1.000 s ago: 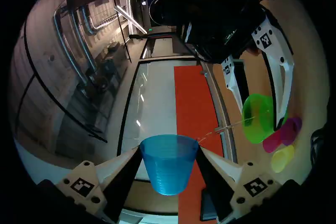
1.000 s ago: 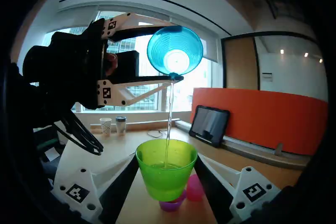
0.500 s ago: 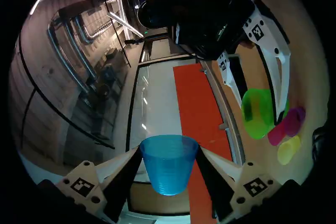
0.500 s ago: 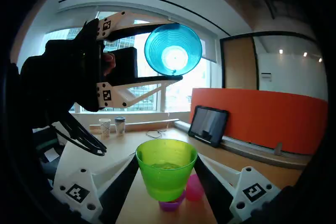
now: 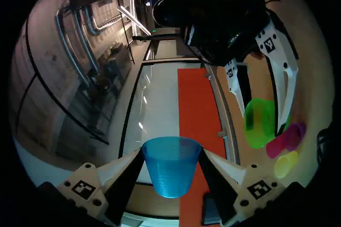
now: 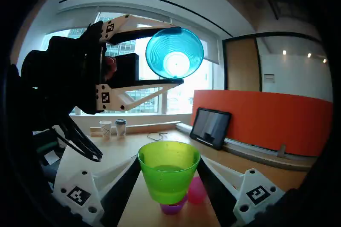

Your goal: Pour water

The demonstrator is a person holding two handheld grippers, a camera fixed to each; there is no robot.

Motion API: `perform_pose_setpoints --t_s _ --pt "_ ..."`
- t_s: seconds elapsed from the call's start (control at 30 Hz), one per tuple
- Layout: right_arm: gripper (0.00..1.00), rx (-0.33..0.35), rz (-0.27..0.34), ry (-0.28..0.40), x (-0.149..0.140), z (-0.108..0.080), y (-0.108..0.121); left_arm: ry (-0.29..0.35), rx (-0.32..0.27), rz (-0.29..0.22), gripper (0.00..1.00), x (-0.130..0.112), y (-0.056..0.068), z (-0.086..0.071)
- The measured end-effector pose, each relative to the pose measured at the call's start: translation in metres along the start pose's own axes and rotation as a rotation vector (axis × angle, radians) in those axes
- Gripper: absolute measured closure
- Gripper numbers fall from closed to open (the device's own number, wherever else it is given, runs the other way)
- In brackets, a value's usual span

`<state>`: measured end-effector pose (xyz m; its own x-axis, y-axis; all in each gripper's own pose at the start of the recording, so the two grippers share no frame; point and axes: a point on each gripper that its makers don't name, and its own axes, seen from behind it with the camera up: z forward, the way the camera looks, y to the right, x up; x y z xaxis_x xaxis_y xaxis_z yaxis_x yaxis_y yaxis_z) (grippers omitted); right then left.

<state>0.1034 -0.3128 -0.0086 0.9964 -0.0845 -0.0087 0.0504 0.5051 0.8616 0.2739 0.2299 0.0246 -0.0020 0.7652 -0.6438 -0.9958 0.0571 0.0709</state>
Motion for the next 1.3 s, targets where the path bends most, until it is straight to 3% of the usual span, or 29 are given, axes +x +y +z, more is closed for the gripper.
perform_pose_setpoints --t_s 0.67,0.93,1.3 --pt "0.09 -0.012 0.009 0.02 0.006 -0.007 0.002 -0.035 -0.046 -0.507 0.13 -0.019 0.015 0.006" --pt "0.09 -0.019 0.012 0.031 0.008 -0.009 0.005 -0.062 -0.04 -0.658 0.13 -0.029 0.013 0.002" --pt "0.09 -0.024 0.011 0.048 0.015 -0.015 0.006 -0.078 -0.05 -0.929 0.12 -0.038 0.007 0.002"
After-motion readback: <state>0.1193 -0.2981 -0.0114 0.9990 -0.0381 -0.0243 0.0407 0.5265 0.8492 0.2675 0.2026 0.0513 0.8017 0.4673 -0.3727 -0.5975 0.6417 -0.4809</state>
